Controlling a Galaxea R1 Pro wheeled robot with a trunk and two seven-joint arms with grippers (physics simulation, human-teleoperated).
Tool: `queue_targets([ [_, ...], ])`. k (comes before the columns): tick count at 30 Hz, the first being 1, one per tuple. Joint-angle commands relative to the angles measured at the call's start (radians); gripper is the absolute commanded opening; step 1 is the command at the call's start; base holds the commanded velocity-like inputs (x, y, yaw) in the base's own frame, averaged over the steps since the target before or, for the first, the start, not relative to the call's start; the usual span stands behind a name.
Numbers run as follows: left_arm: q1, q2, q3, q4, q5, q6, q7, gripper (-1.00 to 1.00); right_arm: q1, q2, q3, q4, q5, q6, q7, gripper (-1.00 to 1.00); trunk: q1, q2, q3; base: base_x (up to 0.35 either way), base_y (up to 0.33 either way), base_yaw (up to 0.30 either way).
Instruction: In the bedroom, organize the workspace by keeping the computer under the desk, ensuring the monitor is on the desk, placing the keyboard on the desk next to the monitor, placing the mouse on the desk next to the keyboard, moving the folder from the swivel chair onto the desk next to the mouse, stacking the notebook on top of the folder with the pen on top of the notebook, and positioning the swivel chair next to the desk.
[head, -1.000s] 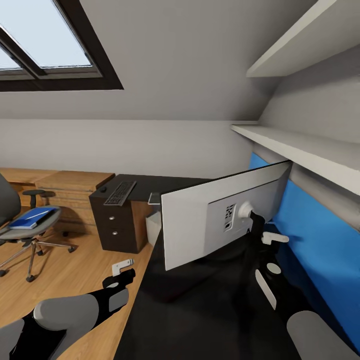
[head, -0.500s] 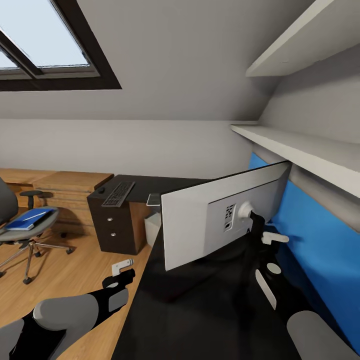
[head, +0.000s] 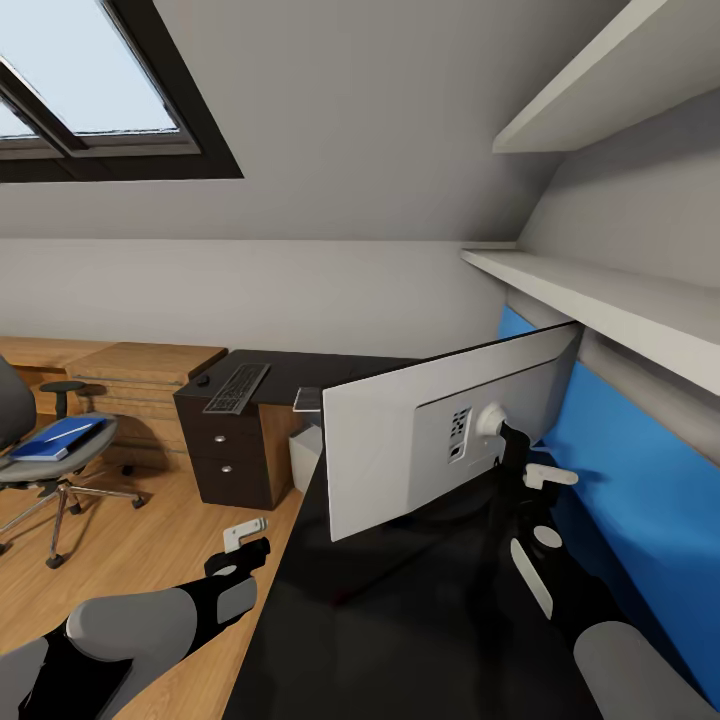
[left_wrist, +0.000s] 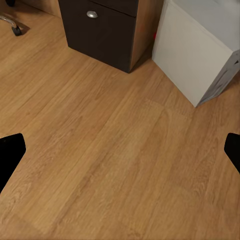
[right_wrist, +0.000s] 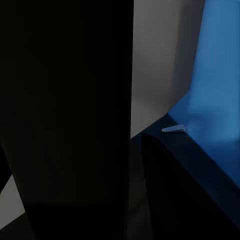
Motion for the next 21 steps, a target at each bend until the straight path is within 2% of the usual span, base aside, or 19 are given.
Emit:
queue_targets([
  [1, -0.002, 0.001, -0.008, -0.005, 0.006, -0.007, 0.005, 1.00, 0.000, -0.002, 0.007, 0.028, 0.001, -0.009, -0.011, -1.00, 0.000, -0.001, -0.001, 0.000, 0.000, 0.000],
  [8, -0.003, 0.001, -0.008, -0.005, 0.006, -0.007, 0.005, 1.00, 0.000, -0.002, 0.008, 0.028, 0.001, -0.009, -0.011, -1.00, 0.000, -0.001, -0.001, 0.009, 0.000, 0.000],
  [14, -0.002, 0.001, -0.008, -0.005, 0.006, -0.008, 0.005, 1.00, 0.000, -0.001, 0.007, 0.029, 0.002, -0.009, -0.011, -1.00, 0.000, -0.001, -0.001, 0.182, 0.000, 0.000],
  [21, -0.002, 0.001, -0.008, -0.005, 0.006, -0.007, 0.005, 1.00, 0.000, -0.001, 0.007, 0.030, 0.001, -0.009, -0.011, -1.00, 0.000, -0.001, -0.001, 0.044, 0.000, 0.000],
])
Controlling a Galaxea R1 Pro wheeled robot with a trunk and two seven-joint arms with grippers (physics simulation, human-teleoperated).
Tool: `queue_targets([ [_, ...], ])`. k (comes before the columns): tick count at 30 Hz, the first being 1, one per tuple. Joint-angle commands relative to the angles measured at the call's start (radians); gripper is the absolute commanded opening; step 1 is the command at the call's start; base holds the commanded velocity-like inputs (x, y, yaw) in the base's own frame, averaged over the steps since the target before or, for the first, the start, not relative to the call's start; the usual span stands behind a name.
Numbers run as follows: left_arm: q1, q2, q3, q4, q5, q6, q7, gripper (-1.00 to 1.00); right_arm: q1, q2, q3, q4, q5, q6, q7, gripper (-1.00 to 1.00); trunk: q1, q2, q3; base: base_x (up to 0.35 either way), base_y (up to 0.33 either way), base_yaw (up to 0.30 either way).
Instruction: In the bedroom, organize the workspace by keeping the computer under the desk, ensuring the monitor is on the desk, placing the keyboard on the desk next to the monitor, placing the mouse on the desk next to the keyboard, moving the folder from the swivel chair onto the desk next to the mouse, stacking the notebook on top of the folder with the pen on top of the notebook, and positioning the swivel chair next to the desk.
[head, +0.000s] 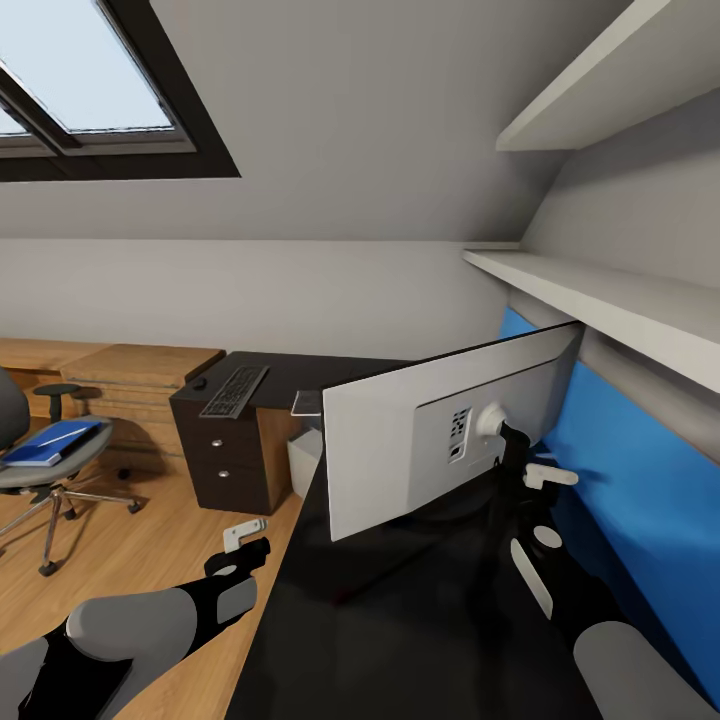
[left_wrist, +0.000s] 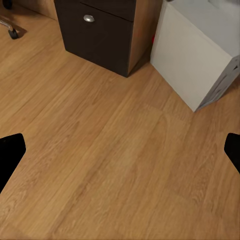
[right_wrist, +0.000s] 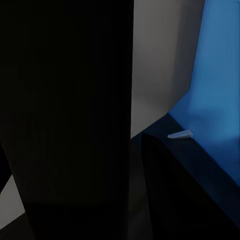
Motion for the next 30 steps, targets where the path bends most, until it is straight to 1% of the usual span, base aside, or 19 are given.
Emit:
queue_targets([
  [1, -0.002, 0.001, -0.008, -0.005, 0.006, -0.007, 0.005, 1.00, 0.000, -0.002, 0.008, 0.029, 0.000, -0.009, -0.010, -1.00, 0.000, -0.001, -0.001, 0.007, 0.000, 0.000],
  [11, -0.002, 0.001, -0.008, -0.005, 0.006, -0.007, 0.005, 1.00, 0.000, -0.003, 0.008, 0.029, 0.000, -0.008, -0.010, -1.00, 0.000, -0.001, -0.001, 0.001, -0.005, 0.000],
  [15, -0.002, 0.001, -0.008, -0.005, 0.006, -0.006, 0.005, 1.00, 0.000, -0.003, 0.008, 0.029, 0.000, -0.007, -0.010, -1.00, 0.000, -0.001, -0.001, 0.000, -0.177, 0.000],
  [19, -0.002, 0.001, -0.008, -0.005, 0.006, -0.006, 0.005, 1.00, 0.000, -0.003, 0.008, 0.029, 0.000, -0.007, -0.010, -1.00, 0.000, -0.001, -0.001, 0.000, -0.077, 0.000],
  [30, -0.002, 0.001, -0.008, -0.005, 0.006, -0.006, 0.005, 1.00, 0.000, -0.003, 0.008, 0.043, -0.001, -0.008, -0.009, -1.00, 0.000, -0.001, -0.001, 0.000, -0.006, 0.000],
])
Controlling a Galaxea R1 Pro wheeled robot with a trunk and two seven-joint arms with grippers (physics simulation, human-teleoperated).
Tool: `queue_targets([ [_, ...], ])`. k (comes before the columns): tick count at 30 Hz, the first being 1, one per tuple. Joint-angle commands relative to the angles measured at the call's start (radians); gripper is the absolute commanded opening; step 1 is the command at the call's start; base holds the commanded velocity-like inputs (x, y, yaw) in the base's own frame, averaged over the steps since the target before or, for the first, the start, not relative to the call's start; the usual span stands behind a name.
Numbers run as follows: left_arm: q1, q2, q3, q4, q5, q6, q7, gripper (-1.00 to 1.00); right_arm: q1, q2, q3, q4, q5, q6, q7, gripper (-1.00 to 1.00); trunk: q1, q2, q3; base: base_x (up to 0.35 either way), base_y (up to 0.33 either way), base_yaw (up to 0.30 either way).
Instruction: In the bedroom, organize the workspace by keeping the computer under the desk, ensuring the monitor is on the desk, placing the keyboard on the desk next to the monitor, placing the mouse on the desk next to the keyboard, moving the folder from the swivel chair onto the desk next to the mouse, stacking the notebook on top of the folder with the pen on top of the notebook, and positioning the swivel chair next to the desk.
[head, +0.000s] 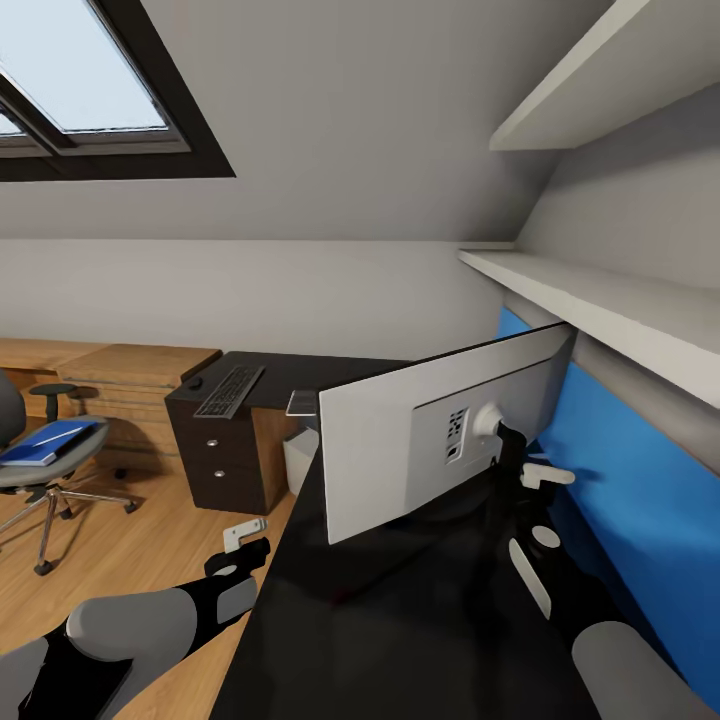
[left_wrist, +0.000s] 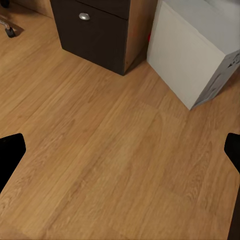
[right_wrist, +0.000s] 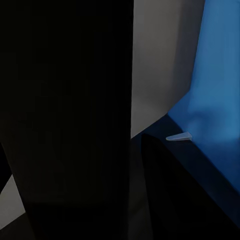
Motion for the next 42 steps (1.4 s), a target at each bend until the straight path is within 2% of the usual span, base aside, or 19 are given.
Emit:
queue_targets([
  [1, -0.002, 0.001, -0.008, -0.005, 0.006, -0.007, 0.005, 1.00, -0.001, -0.008, 0.007, 0.044, -0.003, -0.009, -0.027, -1.00, 0.000, -0.001, -0.001, 0.000, 0.000, 0.000],
  [15, -0.002, 0.001, -0.008, -0.005, 0.006, -0.008, 0.005, 1.00, -0.001, -0.005, 0.008, 0.049, -0.003, -0.009, -0.029, -1.00, 0.000, -0.001, -0.001, 0.000, 0.000, 0.000],
  [16, -0.002, 0.001, -0.008, -0.005, 0.006, -0.009, 0.005, 1.00, -0.001, -0.005, 0.008, 0.049, -0.003, -0.009, -0.029, 1.00, 0.000, -0.001, -0.001, 0.000, 0.000, 0.000],
  [42, -0.003, 0.001, -0.008, -0.005, 0.006, -0.009, 0.005, 1.00, -0.001, -0.005, 0.008, 0.049, -0.004, -0.009, -0.028, 1.00, 0.000, -0.001, -0.001, 0.000, 0.000, 0.000],
])
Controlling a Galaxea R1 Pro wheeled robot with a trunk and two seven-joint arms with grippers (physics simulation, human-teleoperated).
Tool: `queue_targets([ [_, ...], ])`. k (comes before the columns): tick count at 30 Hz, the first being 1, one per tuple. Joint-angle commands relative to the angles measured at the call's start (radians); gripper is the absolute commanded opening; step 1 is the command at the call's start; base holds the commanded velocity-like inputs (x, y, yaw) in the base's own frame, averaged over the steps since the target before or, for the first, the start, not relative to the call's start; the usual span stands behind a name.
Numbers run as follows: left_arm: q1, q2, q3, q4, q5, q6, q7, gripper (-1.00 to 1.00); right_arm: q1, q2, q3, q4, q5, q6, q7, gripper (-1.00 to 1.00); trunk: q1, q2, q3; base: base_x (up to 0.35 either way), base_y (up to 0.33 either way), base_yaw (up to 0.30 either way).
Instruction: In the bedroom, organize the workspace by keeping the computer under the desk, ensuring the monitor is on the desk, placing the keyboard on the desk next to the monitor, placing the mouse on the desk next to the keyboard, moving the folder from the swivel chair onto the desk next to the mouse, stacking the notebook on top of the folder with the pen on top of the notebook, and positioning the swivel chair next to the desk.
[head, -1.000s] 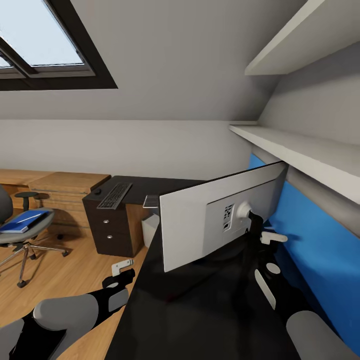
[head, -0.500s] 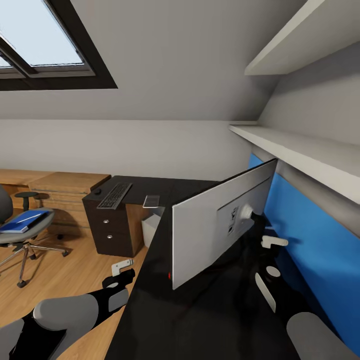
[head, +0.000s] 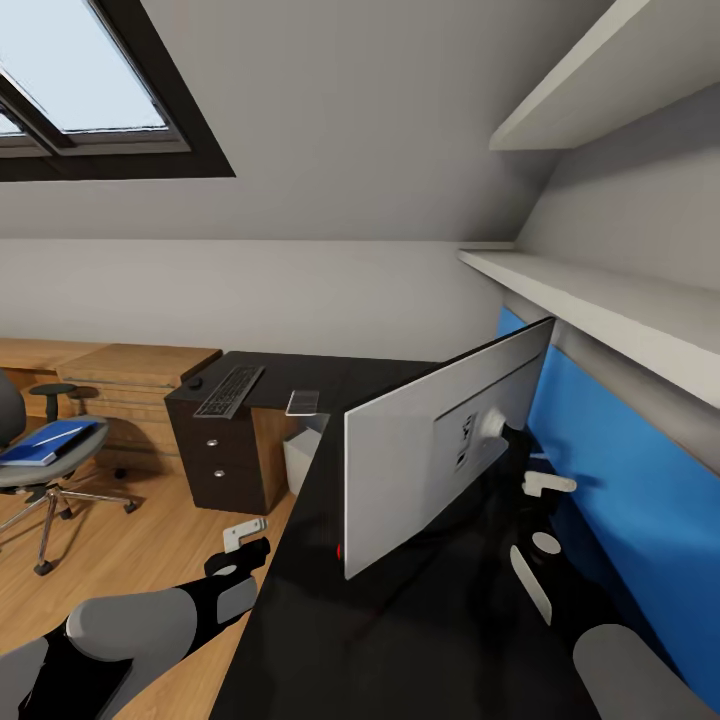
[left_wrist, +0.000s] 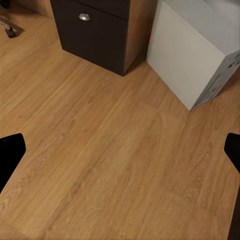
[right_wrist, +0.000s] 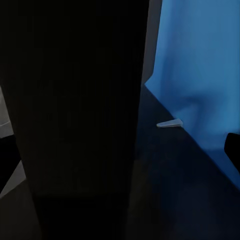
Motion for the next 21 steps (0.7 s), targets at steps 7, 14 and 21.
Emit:
queue_targets([
  [7, -0.002, 0.001, -0.008, -0.005, 0.006, -0.007, 0.005, 1.00, -0.001, 0.000, 0.007, 0.000, -0.009, -0.005, -0.007, 1.00, 0.000, -0.001, -0.001, 0.000, 0.000, 0.000],
  [14, -0.002, 0.001, -0.008, -0.005, 0.006, -0.007, 0.005, 1.00, -0.001, 0.000, 0.007, 0.000, -0.009, -0.005, -0.007, 1.00, 0.000, -0.001, -0.001, -0.150, 0.133, 0.000],
  [21, -0.002, 0.001, -0.008, -0.005, 0.006, -0.006, 0.005, 1.00, -0.001, -0.001, 0.006, -0.001, -0.008, -0.005, -0.007, 1.00, 0.000, -0.001, -0.001, -0.032, 0.028, 0.000],
])
